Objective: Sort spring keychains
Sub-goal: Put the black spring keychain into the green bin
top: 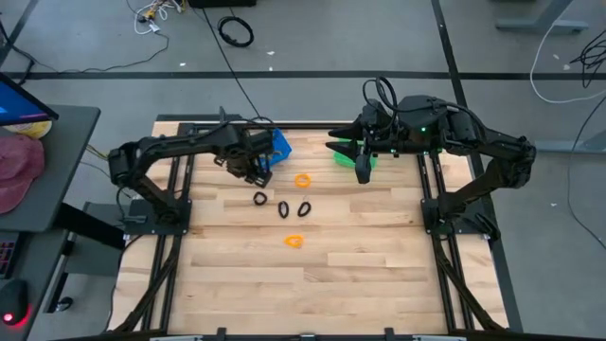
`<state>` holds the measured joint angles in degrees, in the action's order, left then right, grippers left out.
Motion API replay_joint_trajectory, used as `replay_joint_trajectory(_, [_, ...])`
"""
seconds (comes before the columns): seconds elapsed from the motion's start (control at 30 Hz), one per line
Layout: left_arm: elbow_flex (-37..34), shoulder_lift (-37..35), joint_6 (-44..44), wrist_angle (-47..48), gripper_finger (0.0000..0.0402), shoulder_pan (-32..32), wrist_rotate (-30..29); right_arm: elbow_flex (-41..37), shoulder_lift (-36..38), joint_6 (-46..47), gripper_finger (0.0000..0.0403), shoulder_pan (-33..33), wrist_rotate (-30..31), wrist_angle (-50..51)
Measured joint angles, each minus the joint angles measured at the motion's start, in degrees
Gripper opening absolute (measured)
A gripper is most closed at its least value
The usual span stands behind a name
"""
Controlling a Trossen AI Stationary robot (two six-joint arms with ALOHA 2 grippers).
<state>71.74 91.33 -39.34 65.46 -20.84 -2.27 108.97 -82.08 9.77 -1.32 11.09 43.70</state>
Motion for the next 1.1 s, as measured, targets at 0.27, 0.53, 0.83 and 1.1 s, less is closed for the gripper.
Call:
replay_joint_trajectory(0.27, [-0.03,5.08,2.51,-3.82,0.0205,0.11,0.66,0.00,0.00,-0.14,0.0136,0.00,0.00,0.01])
replay_joint_trajectory(0.53, [-10.21,6.29,-0.44,-13.06,0.0208,0.07,3.20,0.00,0.00,0.25,0.0136,0.00,0.00,0.03])
replay_joint_trajectory(0.83, [-16.91,6.27,-2.02,-22.66,0.0208,0.46,3.60,0.00,0.00,0.25,0.0136,0.00,0.00,-0.21])
replay_joint_trajectory(1.1, [-16.91,6.27,-2.34,-25.40,0.0182,1.55,4.07,0.00,0.00,0.25,0.0136,-0.01,0.00,-0.41])
